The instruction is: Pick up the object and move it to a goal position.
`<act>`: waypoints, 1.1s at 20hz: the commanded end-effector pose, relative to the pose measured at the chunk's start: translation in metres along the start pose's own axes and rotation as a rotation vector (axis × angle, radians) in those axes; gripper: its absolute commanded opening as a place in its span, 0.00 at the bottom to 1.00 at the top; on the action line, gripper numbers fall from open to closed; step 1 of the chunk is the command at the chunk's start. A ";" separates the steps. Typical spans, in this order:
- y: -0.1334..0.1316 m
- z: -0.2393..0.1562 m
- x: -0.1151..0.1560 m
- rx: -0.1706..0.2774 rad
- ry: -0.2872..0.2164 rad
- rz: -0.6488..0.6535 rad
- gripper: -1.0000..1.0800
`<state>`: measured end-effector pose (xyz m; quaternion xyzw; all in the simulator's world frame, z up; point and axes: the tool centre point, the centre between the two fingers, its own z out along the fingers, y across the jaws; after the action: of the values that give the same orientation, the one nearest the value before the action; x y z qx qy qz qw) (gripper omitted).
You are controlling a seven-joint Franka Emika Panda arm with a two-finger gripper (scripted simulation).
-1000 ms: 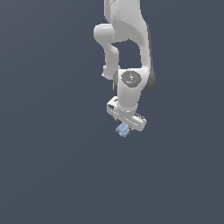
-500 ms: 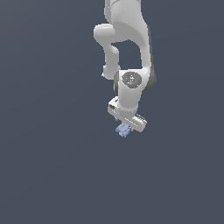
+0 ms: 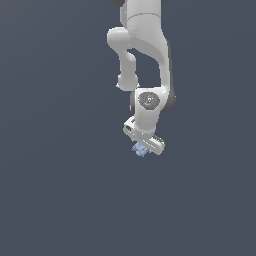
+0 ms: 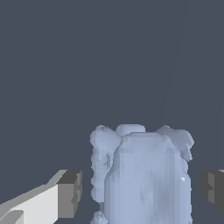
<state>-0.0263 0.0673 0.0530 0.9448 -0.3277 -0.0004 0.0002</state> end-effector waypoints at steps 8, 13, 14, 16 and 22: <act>-0.001 0.012 0.001 0.001 0.001 0.001 0.00; -0.001 0.012 0.001 0.001 0.001 0.001 0.00; -0.001 0.012 0.001 0.001 0.001 0.001 0.00; -0.002 0.012 0.000 0.002 0.001 0.000 0.00; 0.000 0.001 0.006 0.002 0.001 0.000 0.00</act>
<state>-0.0233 0.0657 0.0475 0.9448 -0.3275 -0.0003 -0.0002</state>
